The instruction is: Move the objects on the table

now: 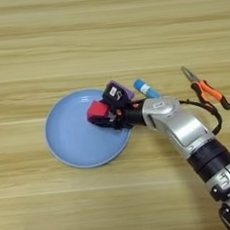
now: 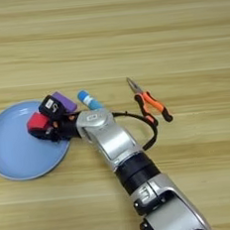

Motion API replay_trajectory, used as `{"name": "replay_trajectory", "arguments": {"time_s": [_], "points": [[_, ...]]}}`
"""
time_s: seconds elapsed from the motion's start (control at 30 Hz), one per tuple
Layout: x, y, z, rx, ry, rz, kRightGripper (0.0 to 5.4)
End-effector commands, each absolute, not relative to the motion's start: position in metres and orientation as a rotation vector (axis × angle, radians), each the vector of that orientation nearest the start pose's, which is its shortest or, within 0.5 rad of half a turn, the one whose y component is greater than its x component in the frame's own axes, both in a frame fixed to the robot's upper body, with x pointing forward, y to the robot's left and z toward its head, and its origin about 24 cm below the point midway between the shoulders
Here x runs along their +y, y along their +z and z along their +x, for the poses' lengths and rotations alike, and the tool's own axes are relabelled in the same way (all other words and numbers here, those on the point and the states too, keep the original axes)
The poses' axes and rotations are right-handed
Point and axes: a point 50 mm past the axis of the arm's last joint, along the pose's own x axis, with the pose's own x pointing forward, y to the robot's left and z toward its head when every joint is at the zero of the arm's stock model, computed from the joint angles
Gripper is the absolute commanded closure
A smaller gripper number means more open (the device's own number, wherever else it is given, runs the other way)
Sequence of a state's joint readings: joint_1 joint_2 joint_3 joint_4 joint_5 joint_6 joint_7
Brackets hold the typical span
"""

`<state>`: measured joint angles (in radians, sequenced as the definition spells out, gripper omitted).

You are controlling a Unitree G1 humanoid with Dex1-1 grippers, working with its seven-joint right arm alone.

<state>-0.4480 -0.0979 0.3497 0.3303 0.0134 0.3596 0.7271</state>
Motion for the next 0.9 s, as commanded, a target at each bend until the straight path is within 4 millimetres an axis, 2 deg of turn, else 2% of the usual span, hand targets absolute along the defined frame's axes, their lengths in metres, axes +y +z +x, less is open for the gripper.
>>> {"name": "replay_trajectory", "arguments": {"time_s": [0.03,0.23,0.47,0.57,0.7,0.9], "points": [[-0.037,0.075,0.308,0.209,1.074,-0.237,2.22],[-0.036,0.084,0.309,0.158,1.072,-0.213,1.27],[-0.038,0.108,0.310,0.061,1.074,-0.159,0.42],[-0.045,0.121,0.308,0.016,1.069,-0.156,0.03],[-0.062,0.137,0.306,-0.029,1.049,-0.149,0.03],[-0.104,0.150,0.316,-0.039,0.935,-0.158,0.03]]}}
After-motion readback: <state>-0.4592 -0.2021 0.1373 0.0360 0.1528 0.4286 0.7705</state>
